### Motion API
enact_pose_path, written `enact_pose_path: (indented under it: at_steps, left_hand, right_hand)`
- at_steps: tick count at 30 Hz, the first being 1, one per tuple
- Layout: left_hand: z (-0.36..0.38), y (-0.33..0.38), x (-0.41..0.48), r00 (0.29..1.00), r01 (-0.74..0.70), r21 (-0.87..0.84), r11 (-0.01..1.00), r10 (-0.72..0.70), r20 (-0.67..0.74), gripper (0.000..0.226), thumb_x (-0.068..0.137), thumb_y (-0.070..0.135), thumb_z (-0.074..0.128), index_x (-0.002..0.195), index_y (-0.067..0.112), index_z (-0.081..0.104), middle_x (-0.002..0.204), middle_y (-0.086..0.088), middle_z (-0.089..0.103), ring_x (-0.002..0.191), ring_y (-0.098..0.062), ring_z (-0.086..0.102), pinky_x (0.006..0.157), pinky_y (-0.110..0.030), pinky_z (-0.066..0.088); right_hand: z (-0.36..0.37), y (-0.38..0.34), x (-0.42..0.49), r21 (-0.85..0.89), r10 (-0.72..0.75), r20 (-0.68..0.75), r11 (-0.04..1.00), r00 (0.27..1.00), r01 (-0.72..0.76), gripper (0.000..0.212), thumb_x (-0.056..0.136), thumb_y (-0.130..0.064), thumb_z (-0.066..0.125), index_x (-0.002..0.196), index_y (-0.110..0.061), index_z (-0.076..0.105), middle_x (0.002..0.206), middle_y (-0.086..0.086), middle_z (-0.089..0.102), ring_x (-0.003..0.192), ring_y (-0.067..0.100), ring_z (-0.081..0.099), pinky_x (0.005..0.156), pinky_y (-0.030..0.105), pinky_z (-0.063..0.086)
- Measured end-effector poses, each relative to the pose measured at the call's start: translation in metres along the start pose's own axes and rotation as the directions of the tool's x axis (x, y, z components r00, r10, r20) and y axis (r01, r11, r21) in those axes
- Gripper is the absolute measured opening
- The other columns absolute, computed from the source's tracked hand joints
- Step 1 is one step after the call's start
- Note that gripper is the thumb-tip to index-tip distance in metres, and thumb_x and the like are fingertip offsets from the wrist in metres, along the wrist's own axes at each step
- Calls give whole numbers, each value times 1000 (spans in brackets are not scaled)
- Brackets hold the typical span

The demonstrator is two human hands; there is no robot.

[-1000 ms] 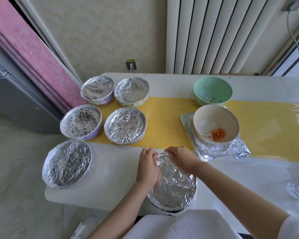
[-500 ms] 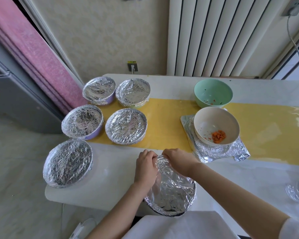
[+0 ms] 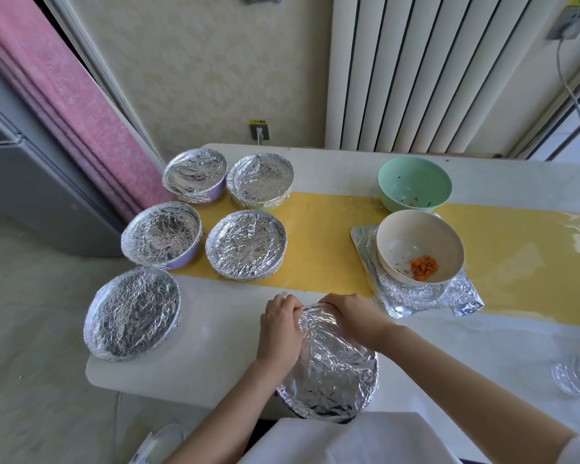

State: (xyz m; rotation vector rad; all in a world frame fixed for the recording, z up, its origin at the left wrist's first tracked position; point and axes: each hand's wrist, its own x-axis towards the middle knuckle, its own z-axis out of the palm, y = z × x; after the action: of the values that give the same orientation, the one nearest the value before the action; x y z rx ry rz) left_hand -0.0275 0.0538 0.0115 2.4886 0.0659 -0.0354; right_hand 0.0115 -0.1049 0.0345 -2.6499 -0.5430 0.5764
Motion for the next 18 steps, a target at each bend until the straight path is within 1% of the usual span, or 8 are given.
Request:
enact_pose_path:
  at_steps: [2, 4, 7, 9, 11, 13, 15, 18]
  left_hand:
    - [-1, -4, -1, 1000, -2, 12, 1000, 1, 21, 13, 92, 2, 46, 89, 12, 53, 91, 3, 45, 94, -20, 46, 80, -31, 37]
    - [-3, -3, 1, 999, -1, 2, 1000, 1, 53, 12, 95, 7, 44, 93, 13, 54, 93, 2, 45, 95, -20, 46, 82, -32, 38]
    - [-4, 0, 5, 992, 24, -51, 998, -17, 126, 13, 96, 15, 44, 101, 15, 56, 96, 0, 48, 96, -19, 46, 86, -35, 40]
    - [-3, 0, 6, 988, 17, -64, 998, -7, 153, 12, 96, 16, 46, 91, 16, 57, 91, 2, 47, 95, -20, 45, 85, -36, 40]
    - [-2, -2, 7, 988, 2, -62, 998, 7, 153, 14, 95, 13, 48, 84, 13, 57, 86, 4, 46, 92, -19, 44, 84, -36, 40]
    - [-2, -4, 8, 990, -24, -49, 999, 30, 137, 15, 94, 11, 49, 83, 11, 58, 84, 5, 48, 89, -19, 44, 81, -33, 39]
    - [-3, -6, 8, 992, -44, -37, 998, 48, 118, 15, 94, 10, 50, 84, 9, 61, 82, 6, 49, 87, -17, 44, 78, -30, 36]
    - [-2, -8, 4, 994, -60, -45, 997, 64, 88, 14, 92, 8, 52, 83, 8, 63, 80, 5, 51, 84, -16, 43, 76, -27, 35]
  right_hand:
    - [8, 8, 1, 13, 41, -34, 999, 999, -40, 30, 101, -31, 34, 116, -23, 59, 93, 5, 69, 81, 25, 63, 72, 39, 51]
    - [14, 12, 4, -3, 42, -56, 999, 998, -43, 29, 100, -32, 35, 110, -25, 61, 86, 3, 69, 75, 25, 63, 70, 42, 53]
    - [21, 16, 8, -31, 47, -50, 998, 998, -49, 27, 99, -30, 35, 101, -26, 62, 79, 3, 68, 69, 26, 62, 66, 41, 54]
    - [22, 17, 9, -82, 46, -33, 995, 998, -48, 23, 96, -29, 35, 98, -26, 58, 77, -1, 67, 67, 24, 62, 64, 41, 55]
    - [16, 13, 9, -78, 22, 8, 997, 1000, -22, 23, 97, -23, 37, 98, -24, 59, 86, 1, 69, 75, 25, 63, 68, 36, 54]
    - [8, 5, 9, -70, -6, 57, 997, 998, 10, 25, 101, -20, 36, 109, -16, 60, 99, 6, 68, 88, 26, 62, 67, 30, 43]
    - [9, 0, 7, -80, -17, 49, 997, 999, 21, 24, 101, -20, 37, 113, -14, 58, 102, 6, 67, 94, 26, 60, 62, 26, 33]
    - [22, -2, 7, -22, 15, 31, 1000, 999, -15, 21, 93, -7, 44, 106, -15, 59, 93, 8, 68, 86, 28, 61, 67, 34, 41]
